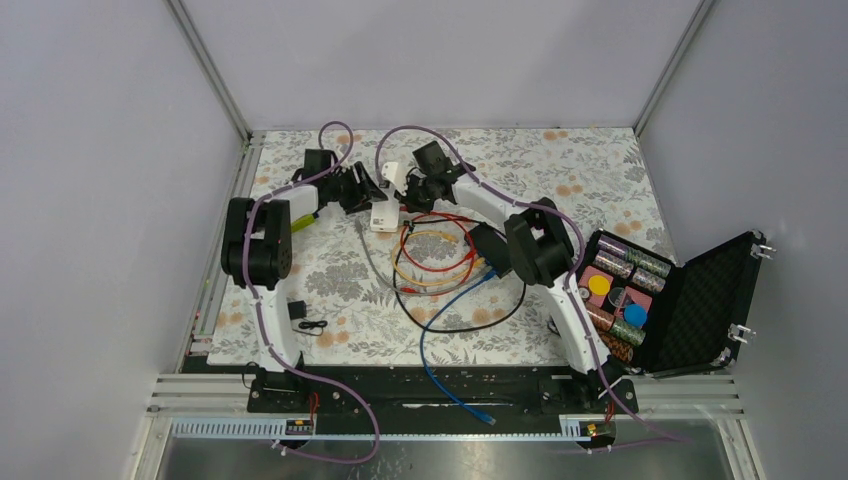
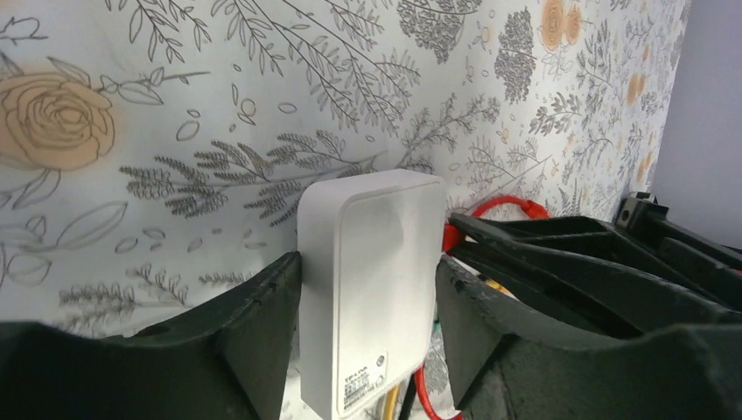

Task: Insert the plug into the switch port
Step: Insert the connector into the switch port.

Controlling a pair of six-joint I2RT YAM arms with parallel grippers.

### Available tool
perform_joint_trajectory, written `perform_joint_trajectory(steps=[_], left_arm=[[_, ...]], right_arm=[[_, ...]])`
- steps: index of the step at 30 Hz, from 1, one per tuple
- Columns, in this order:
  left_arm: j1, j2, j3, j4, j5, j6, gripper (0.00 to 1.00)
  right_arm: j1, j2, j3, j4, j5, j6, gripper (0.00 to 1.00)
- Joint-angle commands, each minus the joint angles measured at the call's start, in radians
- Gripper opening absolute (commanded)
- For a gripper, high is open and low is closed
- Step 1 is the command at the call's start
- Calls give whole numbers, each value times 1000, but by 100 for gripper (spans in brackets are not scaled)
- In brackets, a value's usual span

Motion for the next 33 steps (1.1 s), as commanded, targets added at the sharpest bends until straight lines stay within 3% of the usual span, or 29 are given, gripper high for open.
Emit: perform_joint_trajectory(steps=[1, 5, 13, 15, 16, 20, 27, 33], left_arm=[[-48, -134, 61, -128, 97, 16, 57], [-32, -186, 22, -144, -3, 6, 55], [1, -299, -88, -162, -196, 14, 63], [2, -335, -111, -150, -231, 14, 68], [2, -351, -119, -148, -235, 17, 77], [2, -372, -113, -188, -240, 46, 99], [11, -579, -269, -103, -346, 40, 99], [56, -790, -480, 176, -109, -94, 99]], right_arm=[[75, -89, -47, 281, -42, -54, 0], [73, -87, -59, 287, -42, -61, 3], [69, -109, -88, 285, 9, -40, 0], [69, -135, -132, 322, -13, -10, 0], [69, -151, -154, 343, -28, 4, 0], [70, -244, -270, 417, -95, 41, 0], [70, -398, -416, 481, -63, 209, 0], [71, -507, -529, 462, 31, 365, 0]])
